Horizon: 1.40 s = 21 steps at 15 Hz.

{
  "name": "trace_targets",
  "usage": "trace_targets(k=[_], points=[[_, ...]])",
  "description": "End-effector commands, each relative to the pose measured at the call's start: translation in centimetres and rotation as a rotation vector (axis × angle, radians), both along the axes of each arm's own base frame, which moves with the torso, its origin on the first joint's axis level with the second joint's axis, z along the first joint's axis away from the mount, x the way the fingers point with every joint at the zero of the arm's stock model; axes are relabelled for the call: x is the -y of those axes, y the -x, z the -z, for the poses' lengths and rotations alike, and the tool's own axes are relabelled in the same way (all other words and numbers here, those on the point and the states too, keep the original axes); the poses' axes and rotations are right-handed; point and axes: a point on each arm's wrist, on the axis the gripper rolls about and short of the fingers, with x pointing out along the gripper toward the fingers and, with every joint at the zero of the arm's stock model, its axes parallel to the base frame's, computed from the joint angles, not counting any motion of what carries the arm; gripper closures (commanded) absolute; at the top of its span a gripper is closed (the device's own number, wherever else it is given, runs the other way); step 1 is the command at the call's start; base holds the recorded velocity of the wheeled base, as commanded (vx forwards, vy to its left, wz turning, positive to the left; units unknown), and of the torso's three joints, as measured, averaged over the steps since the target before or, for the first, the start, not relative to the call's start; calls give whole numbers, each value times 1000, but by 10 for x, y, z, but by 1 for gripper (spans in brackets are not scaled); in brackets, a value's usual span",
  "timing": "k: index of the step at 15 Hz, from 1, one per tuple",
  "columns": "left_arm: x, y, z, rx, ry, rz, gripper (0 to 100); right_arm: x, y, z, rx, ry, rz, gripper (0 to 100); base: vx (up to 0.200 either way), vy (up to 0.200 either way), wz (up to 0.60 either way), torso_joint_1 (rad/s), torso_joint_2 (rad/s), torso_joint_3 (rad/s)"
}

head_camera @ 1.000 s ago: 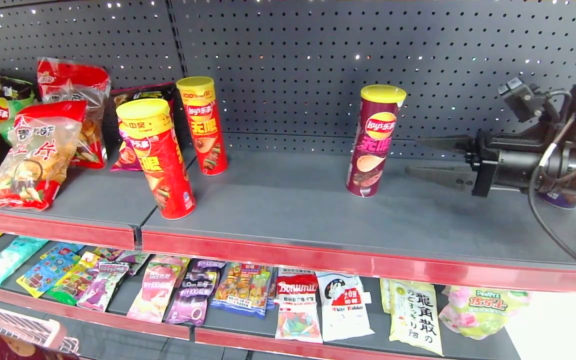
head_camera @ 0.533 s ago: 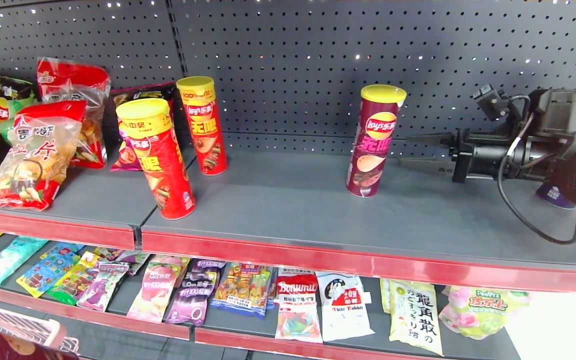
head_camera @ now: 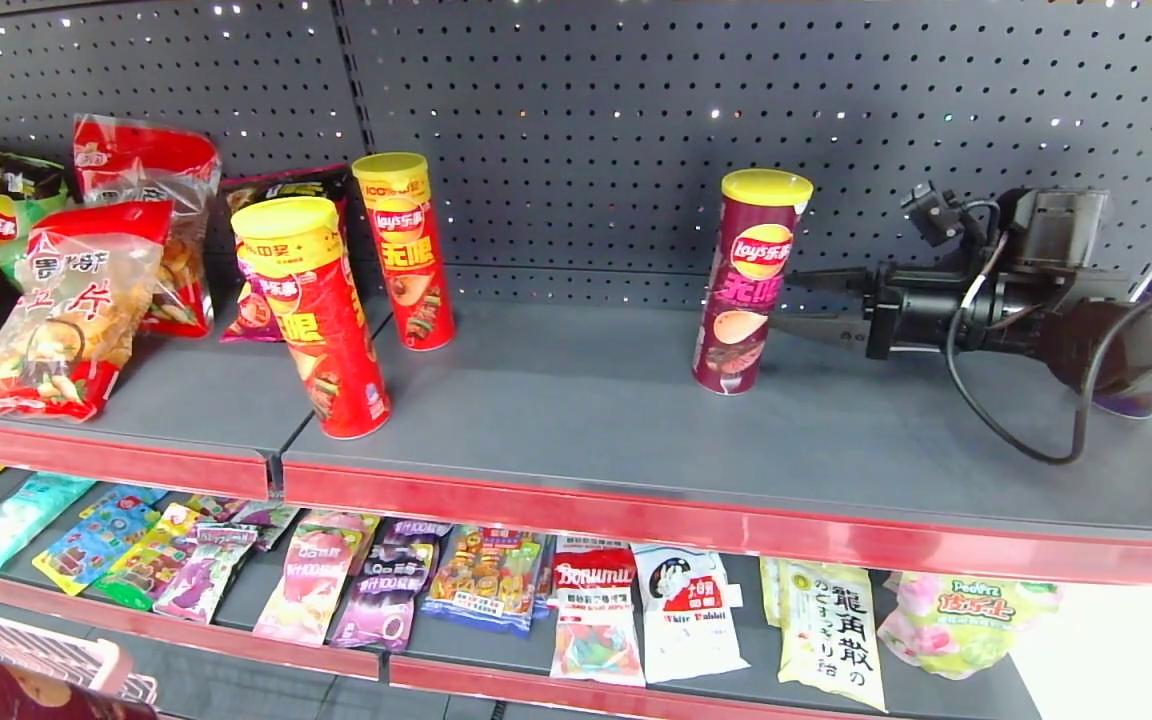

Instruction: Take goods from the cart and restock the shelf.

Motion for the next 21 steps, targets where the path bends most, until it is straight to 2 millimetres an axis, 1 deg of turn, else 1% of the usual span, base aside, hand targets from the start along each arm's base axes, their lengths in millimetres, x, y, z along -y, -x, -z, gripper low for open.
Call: trace_targets(k=[1,2,5,6,9,15,16,18,21], points=[[0,0,0,-3,-1,0,100,-8,-3,3,-6,0,-18,0,0,0,0,0,0,0],[0,0,0,-3,-1,0,100,-15,-2,3,-4,1,-32,0,0,0,0,0,0,0],[0,0,0,-3,-1,0,100,-25,-4,1,5,1,-50,0,0,0,0,0,0,0],[0,0,0,-1,0,0,100,-29,-8,2,7,3,-47,0,0,0,0,0,0,0],[0,0,0,2,0,0,100,-36,-14,-1,23,0,-62,0,0,0,0,0,0,0],[0,1,0,5,0,0,100,-45,-16,5,8,3,-78,0,0,0,0,0,0,0],[0,1,1,3,0,0,100,-45,-17,6,8,3,-78,100,0,0,0,0,0,0],[0,1,1,3,0,-2,100,-49,-18,10,-1,6,-72,100,0,0,0,0,0,0],[0,0,2,0,0,-2,100,-57,-14,8,4,10,-77,100,0,0,0,0,0,0]])
